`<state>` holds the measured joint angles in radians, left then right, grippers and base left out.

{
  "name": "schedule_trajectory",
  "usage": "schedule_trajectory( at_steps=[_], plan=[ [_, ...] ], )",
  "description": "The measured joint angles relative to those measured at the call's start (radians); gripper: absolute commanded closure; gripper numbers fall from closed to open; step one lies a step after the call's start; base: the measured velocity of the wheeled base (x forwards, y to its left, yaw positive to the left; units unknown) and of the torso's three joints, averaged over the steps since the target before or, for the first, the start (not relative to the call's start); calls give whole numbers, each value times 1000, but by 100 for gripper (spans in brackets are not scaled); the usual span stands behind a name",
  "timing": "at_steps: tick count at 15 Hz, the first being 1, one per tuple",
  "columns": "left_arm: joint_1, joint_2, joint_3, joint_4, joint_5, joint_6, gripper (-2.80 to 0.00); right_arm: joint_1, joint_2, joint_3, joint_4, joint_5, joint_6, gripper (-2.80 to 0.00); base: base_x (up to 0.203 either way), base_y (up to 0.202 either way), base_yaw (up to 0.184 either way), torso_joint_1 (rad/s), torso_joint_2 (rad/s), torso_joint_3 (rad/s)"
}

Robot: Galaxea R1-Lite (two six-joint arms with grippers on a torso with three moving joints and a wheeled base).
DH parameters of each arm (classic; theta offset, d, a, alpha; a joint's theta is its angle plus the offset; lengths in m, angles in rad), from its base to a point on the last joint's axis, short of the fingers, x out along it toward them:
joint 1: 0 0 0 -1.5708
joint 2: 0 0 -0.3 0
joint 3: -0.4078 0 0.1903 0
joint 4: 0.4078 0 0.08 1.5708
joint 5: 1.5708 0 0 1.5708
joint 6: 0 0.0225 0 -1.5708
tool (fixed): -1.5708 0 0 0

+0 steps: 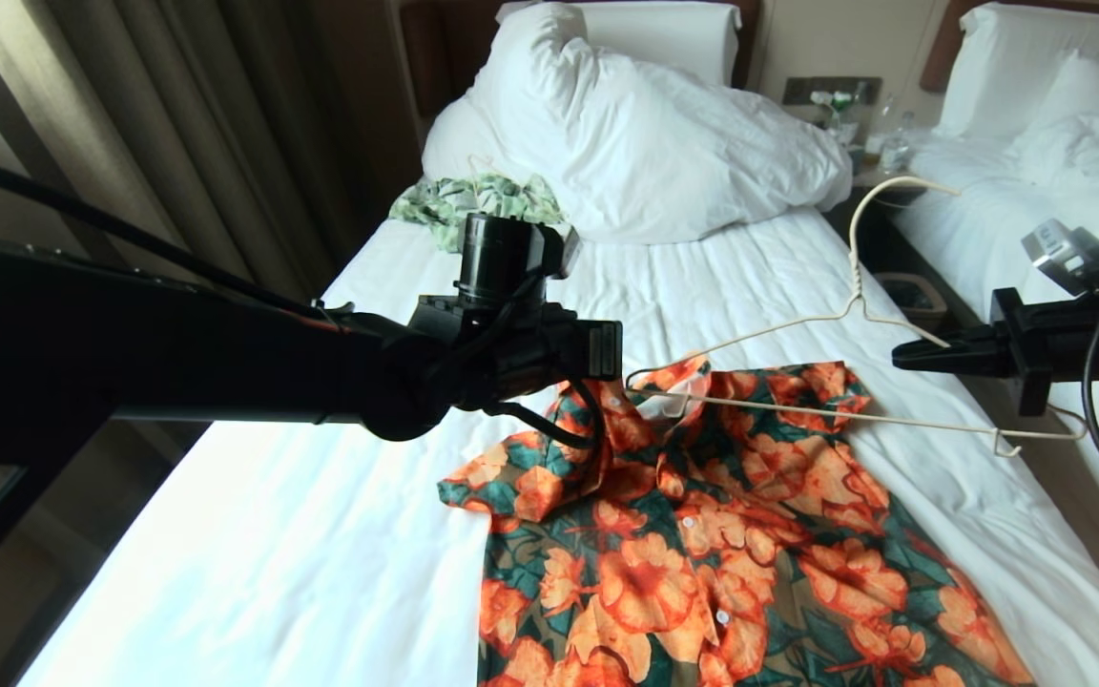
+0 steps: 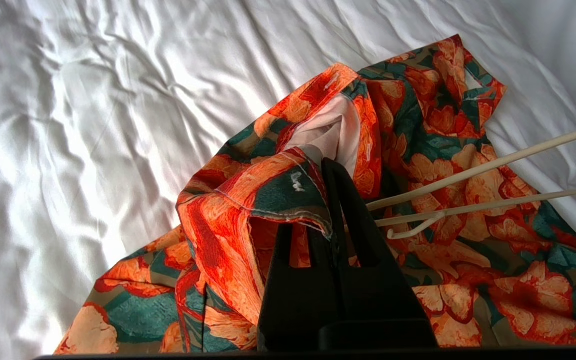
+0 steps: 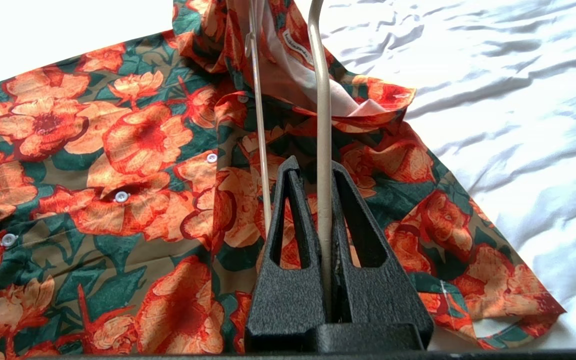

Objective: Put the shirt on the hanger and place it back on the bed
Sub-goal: Hook one side of the shirt onto the hanger

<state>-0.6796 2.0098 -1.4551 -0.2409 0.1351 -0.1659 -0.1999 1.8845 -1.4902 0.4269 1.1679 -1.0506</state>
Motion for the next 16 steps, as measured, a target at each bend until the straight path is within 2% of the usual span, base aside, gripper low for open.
schedule_trajectory(
  at_steps=[9,16],
  plan=[
    [-30,-28,-4,2,-6,1,0,51,78,-36,-43,-13,6,0,0,0,0,0,0,0],
    [-129,-68,-12,16,-5,17,0,103,94,-141,-38,-34,29,0,0,0,0,0,0,0]
  ],
)
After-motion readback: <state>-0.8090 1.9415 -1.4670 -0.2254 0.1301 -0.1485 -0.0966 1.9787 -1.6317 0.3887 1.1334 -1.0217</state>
